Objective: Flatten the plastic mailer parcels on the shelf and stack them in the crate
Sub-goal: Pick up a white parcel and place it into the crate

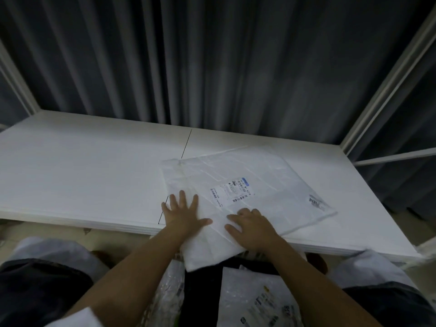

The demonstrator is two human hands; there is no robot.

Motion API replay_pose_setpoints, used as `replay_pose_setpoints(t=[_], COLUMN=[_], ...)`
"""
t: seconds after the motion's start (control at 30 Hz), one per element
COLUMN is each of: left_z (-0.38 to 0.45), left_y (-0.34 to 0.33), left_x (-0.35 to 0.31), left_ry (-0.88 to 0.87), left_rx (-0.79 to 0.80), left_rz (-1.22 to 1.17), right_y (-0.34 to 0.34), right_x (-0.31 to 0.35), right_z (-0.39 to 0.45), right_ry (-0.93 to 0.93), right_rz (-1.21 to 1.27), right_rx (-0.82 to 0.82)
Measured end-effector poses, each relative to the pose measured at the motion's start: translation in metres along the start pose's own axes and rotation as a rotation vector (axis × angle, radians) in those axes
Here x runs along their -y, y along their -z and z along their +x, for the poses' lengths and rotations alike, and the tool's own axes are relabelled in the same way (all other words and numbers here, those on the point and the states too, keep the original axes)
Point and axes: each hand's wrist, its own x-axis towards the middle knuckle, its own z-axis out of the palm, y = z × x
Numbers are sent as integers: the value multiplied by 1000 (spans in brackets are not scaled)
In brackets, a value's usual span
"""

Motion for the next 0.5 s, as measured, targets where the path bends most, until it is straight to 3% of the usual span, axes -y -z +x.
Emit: replay_pose_setpoints(t=[0.1, 0.23, 0.5], left_z=[8, 3, 3], left_y=[1, -18, -44], left_x=[7, 7, 8], left_ry=[-65, -100, -87], left_rx=[-124, -89, -254], left_rz=[44, -134, -100], right_y=[1, -9, -27], right_x=[-15, -36, -57], right_z=[3, 5, 2], right_ry=[-27, -225, -310], right_rz=[-71, -100, -22], right_rx=[-87, 13, -6])
